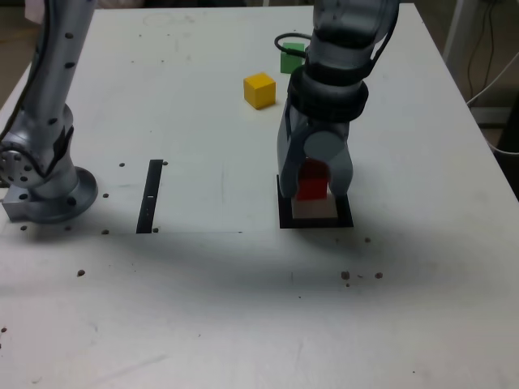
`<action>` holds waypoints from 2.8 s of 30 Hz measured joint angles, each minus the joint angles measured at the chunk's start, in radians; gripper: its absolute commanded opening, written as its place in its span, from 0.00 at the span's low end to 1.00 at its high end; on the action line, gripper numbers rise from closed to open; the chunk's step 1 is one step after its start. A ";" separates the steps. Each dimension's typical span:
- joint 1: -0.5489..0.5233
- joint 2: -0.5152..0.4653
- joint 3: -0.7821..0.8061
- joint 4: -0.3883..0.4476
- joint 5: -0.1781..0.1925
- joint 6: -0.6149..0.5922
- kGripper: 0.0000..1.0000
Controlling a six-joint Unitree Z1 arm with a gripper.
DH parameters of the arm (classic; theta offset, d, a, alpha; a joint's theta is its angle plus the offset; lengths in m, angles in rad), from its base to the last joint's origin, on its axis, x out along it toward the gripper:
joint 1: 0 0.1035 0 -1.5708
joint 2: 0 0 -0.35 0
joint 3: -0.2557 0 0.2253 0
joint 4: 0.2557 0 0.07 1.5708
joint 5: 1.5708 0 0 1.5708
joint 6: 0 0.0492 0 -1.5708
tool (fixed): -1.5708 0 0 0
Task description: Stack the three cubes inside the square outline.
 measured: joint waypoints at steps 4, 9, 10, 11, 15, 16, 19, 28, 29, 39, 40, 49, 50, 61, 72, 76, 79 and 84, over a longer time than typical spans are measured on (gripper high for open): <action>0.000 0.009 0.028 -0.041 -0.009 0.000 0.17; 0.000 0.017 0.051 -0.059 -0.012 0.000 0.19; 0.000 0.017 0.051 -0.059 -0.012 0.000 0.20; 0.000 0.017 0.051 -0.059 -0.012 0.001 0.21; 0.000 0.017 0.048 -0.056 -0.012 0.006 0.34; 0.000 0.017 0.046 -0.056 -0.013 0.009 0.40; 0.000 0.021 0.037 -0.056 -0.023 0.021 0.65; 0.000 0.025 0.044 -0.058 -0.029 0.030 1.00; 0.000 0.025 0.044 -0.058 -0.029 0.030 1.00; 0.001 0.017 0.034 -0.041 -0.010 0.028 1.00; 0.004 0.008 0.035 -0.041 -0.007 0.027 1.00; 0.169 -0.191 0.092 0.031 0.024 0.076 0.99; 0.199 -0.205 0.092 0.052 0.031 0.095 0.99; 0.547 -0.227 0.077 0.114 0.080 0.236 0.99; 0.717 -0.072 -0.022 0.094 0.088 0.275 0.99; 0.724 -0.025 -0.009 0.079 0.091 0.253 0.97; 0.724 -0.023 -0.008 0.078 0.089 0.249 0.94; 0.724 0.015 -0.019 0.075 0.084 0.235 0.89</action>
